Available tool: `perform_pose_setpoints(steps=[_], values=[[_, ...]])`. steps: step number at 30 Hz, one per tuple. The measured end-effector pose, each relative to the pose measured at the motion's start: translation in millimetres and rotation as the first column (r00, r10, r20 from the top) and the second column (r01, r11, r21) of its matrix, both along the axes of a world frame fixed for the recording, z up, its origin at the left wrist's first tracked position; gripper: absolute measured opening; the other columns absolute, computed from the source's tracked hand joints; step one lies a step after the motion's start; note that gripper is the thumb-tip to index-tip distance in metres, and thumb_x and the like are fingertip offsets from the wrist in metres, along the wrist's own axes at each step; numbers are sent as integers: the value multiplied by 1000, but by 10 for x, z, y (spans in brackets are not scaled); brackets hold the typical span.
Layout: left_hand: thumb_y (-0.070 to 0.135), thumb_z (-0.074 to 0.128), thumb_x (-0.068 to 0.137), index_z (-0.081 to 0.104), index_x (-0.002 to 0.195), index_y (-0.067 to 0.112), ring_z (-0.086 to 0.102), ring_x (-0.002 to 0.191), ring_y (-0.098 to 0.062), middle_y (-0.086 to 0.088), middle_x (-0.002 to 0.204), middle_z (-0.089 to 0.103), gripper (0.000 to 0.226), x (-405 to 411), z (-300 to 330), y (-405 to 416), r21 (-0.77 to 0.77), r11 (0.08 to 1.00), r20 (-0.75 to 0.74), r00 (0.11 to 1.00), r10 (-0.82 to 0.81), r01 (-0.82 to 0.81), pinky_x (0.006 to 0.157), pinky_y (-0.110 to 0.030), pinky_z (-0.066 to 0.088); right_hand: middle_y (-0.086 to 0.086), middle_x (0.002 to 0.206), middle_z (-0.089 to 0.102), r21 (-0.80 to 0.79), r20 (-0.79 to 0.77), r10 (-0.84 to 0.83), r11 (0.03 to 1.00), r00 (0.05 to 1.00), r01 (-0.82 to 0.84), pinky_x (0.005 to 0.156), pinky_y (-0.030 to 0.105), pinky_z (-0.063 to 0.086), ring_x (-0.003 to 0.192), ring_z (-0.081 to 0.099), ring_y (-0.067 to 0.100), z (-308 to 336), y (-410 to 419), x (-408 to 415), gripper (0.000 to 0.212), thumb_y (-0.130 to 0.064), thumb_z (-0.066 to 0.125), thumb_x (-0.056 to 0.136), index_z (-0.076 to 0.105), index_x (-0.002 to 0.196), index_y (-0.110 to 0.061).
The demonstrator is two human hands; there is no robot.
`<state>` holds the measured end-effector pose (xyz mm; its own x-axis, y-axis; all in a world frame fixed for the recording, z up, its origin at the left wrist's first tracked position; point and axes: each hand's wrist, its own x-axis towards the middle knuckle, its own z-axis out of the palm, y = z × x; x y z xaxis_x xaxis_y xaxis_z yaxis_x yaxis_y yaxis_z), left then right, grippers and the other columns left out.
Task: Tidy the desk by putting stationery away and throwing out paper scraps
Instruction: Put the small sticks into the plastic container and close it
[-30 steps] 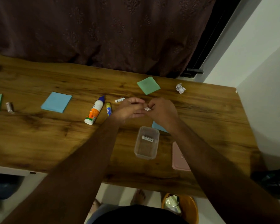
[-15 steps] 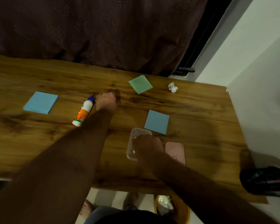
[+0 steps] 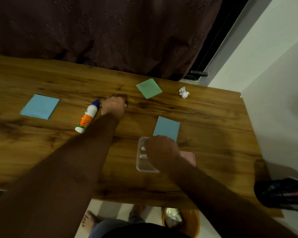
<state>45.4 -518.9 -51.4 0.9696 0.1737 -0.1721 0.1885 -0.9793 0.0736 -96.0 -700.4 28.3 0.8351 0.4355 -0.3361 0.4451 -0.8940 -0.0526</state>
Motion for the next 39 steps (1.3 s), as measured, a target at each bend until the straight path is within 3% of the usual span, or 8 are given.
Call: perform_pose_setpoints(steps=[5,8,11,17,20,24,27,39], values=[[34,70,84,71,102,22,63,90,-12,4,98,69,22,-182,275,-255,-626,780,97,989,111,-26,72,-26,46,-7,91,69,313,44,-332,900,942,303,70,33,56,82,64,13,186,-180,406,13,-36,61,90,70,94,-28],[28,73,84,71,102,16,66,71,-3,7,84,71,22,-347,576,-460,-867,494,-11,993,114,-66,53,-15,45,-6,86,72,609,-221,-486,608,846,509,69,38,59,77,70,14,264,-271,613,23,-45,70,82,69,93,-25],[21,72,85,67,100,9,68,61,-5,-1,72,71,20,-531,759,-552,-959,234,-153,986,60,-163,53,-20,51,0,88,74,642,-420,-430,481,799,597,62,34,57,75,73,15,271,-304,662,33,-43,77,78,67,97,-18],[15,73,84,63,99,10,73,78,-15,-8,87,75,19,-751,774,-421,-947,86,-316,945,-81,-310,66,-27,60,12,83,73,668,-455,-333,485,826,564,47,14,45,66,67,16,172,-285,578,18,-14,81,76,69,87,-8],[24,68,88,62,106,11,73,87,-18,-9,96,74,23,-802,745,-330,-938,129,-341,924,-172,-322,70,-28,60,3,80,73,622,-352,-309,628,883,468,59,26,53,74,69,18,121,-286,547,19,-19,81,72,71,86,-11],[49,55,92,65,105,20,71,87,-13,-2,102,73,33,-841,683,-255,-860,453,-334,931,-149,-236,70,-27,53,-5,88,70,227,-102,-100,966,990,121,74,32,54,85,65,16,111,-252,392,10,-24,74,79,73,88,-22],[44,60,91,65,105,18,66,76,-9,0,93,70,30,-850,557,-270,-791,596,-286,945,-158,-139,62,-23,49,2,98,66,40,-27,66,997,997,-65,73,32,49,93,64,21,36,-142,148,15,-19,68,85,69,99,-18],[33,66,90,65,93,17,60,64,-10,0,70,64,16,-890,346,-318,-798,591,-256,954,-158,-116,57,-23,45,6,103,66,-31,-43,137,990,990,-138,69,32,42,94,63,24,-122,52,10,16,-16,61,90,67,105,-13]])
